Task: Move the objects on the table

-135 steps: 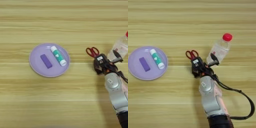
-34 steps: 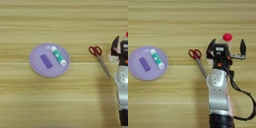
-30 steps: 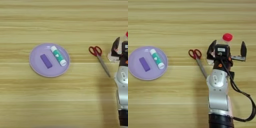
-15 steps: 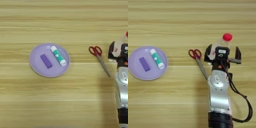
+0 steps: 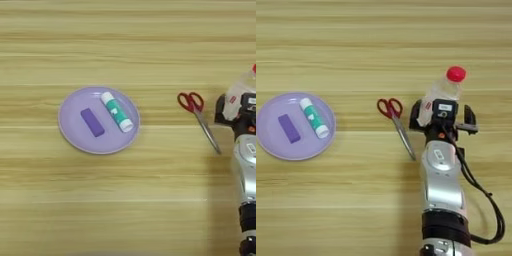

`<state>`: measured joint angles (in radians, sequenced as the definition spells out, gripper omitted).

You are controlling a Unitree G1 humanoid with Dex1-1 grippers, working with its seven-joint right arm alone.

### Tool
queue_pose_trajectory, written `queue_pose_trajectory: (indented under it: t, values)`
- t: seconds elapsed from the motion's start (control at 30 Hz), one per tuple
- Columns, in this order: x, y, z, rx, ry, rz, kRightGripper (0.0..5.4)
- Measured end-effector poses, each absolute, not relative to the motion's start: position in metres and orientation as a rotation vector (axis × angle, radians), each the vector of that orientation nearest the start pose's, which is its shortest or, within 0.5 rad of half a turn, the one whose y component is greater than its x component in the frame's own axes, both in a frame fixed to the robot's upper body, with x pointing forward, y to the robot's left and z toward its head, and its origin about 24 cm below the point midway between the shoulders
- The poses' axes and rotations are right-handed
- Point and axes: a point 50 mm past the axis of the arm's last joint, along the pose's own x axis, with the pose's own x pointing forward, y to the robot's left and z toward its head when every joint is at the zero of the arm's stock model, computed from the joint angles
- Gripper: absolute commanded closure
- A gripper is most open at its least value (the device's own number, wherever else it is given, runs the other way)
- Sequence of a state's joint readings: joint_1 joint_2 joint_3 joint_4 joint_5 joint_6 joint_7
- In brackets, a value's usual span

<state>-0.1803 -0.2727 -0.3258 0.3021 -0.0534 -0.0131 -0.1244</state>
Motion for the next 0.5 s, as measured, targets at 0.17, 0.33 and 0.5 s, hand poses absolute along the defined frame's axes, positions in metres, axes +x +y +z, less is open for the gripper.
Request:
queue_pose_trajectory:
  t: [0.17,0.33,0.5]
  values:
    - [0.275,-0.287,0.046,-0.237,0.057,-0.439,0.04]
    - [0.278,-0.288,0.043,-0.224,0.053,-0.428,0.04]
    - [0.278,-0.289,0.037,-0.209,0.062,-0.426,0.04]
